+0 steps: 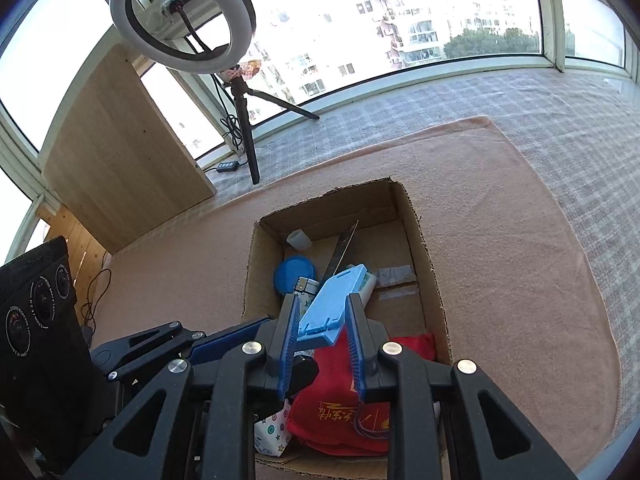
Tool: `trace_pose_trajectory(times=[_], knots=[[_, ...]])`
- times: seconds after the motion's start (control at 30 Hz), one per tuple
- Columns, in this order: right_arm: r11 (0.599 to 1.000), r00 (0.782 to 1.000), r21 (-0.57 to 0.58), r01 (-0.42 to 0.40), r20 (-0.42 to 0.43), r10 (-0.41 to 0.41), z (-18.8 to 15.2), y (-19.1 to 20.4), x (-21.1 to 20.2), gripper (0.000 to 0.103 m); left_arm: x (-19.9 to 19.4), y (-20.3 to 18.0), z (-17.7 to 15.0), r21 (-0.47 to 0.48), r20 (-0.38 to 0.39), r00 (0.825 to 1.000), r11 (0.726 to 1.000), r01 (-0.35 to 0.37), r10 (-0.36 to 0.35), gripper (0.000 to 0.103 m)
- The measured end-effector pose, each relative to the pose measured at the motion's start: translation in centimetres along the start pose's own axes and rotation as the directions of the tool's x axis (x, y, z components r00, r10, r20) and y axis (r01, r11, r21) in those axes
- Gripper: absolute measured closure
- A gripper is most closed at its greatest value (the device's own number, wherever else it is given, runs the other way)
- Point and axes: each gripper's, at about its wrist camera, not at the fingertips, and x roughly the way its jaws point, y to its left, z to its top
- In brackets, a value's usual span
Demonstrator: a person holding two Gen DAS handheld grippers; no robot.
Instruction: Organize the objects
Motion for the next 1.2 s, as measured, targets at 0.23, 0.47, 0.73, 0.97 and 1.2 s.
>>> trace_pose_trajectory(times=[0.23, 0.47, 0.73, 0.97, 1.2], knots=[[1.0, 1.0, 0.02, -0.016, -0.021, 0.016, -0.5, -1.3, 0.5, 0.07, -0.5, 1.3, -1.6, -0.043, -0.026, 0.998, 0.997, -0.064, 0.063, 0.047], [1.0, 1.0, 0.002, -0.015, -0.011, 0.015, -1.6, -0.1, -0.4, 0.056, -4.1, 3.9, -3.5, -0.079, -0.018, 0.99, 0.986, -0.144, 0.143, 0.03], [0.999, 1.0, -0.038, 0.015, 0.008, -0.014, -4.1, 4.3, -1.1, 0.039, -9.8, 7.8, -6.4, -0.114, 0.0, 0.969, 0.963, -0.244, 0.246, 0.015], [0.996, 0.999, -0.081, 0.045, -0.005, -0.046, -6.2, 9.5, -0.4, 0.032, -14.5, 11.7, -9.4, -0.168, 0.001, 0.945, 0.932, -0.321, 0.326, 0.01], [0.989, 0.998, -0.138, 0.057, -0.009, -0.059, -8.4, 14.6, 0.3, 0.032, -18.6, 15.5, -12.8, -0.252, -0.001, 0.922, 0.893, -0.374, 0.386, 0.01]])
